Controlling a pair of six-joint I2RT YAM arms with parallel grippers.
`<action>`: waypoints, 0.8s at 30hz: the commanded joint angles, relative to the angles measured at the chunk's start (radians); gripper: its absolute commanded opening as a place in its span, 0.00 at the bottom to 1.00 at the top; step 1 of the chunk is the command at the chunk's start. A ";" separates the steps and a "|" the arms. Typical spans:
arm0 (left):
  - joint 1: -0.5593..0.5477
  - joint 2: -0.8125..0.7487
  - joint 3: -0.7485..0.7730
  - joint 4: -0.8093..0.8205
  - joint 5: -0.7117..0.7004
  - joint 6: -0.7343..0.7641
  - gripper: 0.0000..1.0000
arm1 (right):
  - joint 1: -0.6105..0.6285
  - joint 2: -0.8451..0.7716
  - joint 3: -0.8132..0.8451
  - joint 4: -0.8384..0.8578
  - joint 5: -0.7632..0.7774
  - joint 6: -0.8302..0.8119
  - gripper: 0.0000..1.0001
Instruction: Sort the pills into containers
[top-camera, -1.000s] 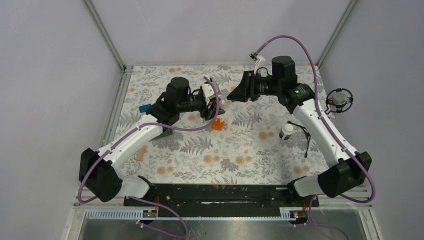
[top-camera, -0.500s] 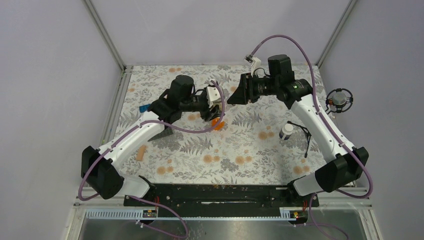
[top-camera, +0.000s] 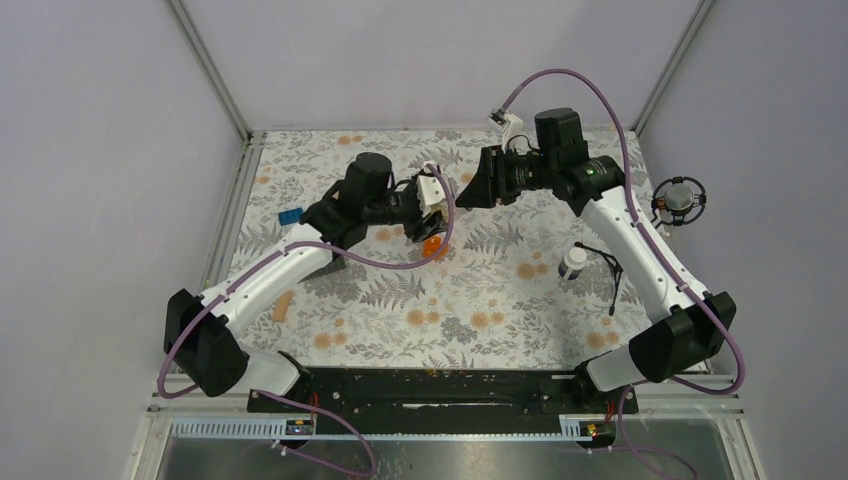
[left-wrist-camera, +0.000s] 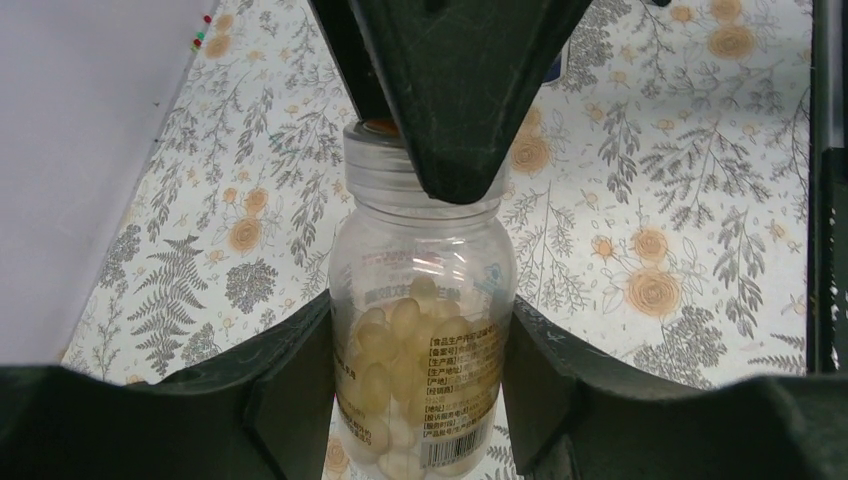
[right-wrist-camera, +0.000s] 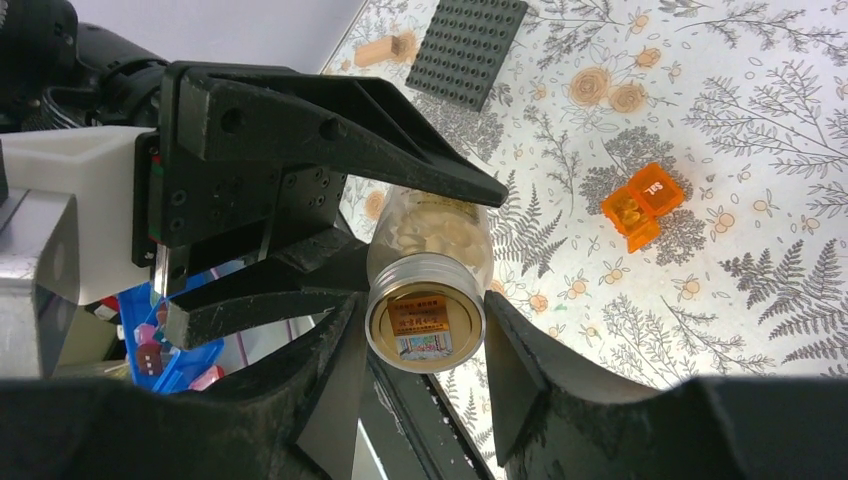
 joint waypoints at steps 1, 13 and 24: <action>-0.032 -0.027 -0.025 0.264 -0.027 -0.059 0.00 | 0.043 0.022 0.002 0.039 -0.011 0.066 0.42; -0.066 -0.001 -0.093 0.550 -0.170 -0.158 0.00 | 0.083 0.110 0.107 -0.135 0.303 0.239 0.45; -0.069 -0.032 -0.198 0.603 -0.153 -0.242 0.00 | 0.080 0.076 0.131 -0.074 0.330 0.332 0.72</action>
